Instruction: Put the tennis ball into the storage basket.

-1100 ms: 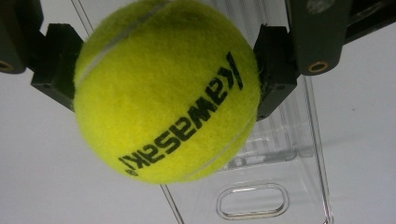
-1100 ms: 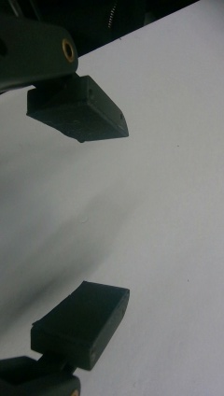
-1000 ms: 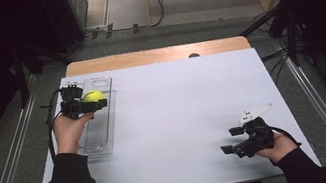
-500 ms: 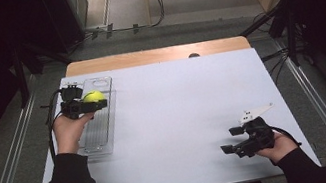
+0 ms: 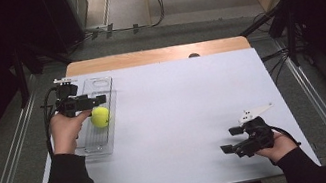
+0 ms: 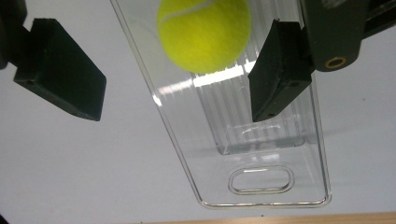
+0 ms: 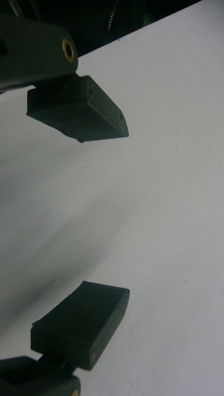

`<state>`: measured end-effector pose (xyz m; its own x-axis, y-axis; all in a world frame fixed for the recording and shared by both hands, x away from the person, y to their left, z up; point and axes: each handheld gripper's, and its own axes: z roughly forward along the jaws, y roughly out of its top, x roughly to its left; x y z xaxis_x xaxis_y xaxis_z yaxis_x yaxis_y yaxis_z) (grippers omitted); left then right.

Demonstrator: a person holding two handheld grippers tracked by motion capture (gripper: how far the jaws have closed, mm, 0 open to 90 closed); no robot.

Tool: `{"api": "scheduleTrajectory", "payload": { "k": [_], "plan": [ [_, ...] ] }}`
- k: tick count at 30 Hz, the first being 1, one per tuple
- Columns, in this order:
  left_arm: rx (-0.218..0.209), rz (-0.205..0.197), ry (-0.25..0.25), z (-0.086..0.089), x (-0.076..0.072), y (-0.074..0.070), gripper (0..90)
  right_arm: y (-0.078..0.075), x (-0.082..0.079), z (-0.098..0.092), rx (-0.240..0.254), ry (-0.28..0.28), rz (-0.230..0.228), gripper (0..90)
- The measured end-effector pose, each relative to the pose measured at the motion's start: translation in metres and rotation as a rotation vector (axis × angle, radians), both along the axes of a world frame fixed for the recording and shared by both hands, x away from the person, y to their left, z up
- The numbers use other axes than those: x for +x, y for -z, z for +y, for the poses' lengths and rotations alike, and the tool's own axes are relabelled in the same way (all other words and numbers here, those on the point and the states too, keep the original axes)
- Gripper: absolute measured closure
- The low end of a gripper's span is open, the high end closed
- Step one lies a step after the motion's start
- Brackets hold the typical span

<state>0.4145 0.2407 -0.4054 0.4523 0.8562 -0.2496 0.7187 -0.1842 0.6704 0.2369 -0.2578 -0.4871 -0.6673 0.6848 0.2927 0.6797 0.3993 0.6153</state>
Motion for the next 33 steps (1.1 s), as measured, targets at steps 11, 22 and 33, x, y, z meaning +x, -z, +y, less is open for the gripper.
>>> {"api": "scheduleTrajectory", "payload": {
  "k": [11, 22, 33],
  "plan": [
    [-0.028, 0.021, 0.040, -0.001, -0.008, -0.011, 19.8, 0.000, 0.001, 0.000, 0.005, 0.002, 0.002, 18.1],
    [-0.072, 0.017, 0.109, 0.002, -0.024, -0.023, 20.1, -0.001, 0.003, 0.004, 0.004, 0.010, -0.009, 18.1],
    [-0.049, 0.060, 0.179, -0.008, -0.034, -0.008, 20.1, -0.001, 0.009, 0.000, 0.030, 0.012, -0.012, 18.1]
  ]
}}
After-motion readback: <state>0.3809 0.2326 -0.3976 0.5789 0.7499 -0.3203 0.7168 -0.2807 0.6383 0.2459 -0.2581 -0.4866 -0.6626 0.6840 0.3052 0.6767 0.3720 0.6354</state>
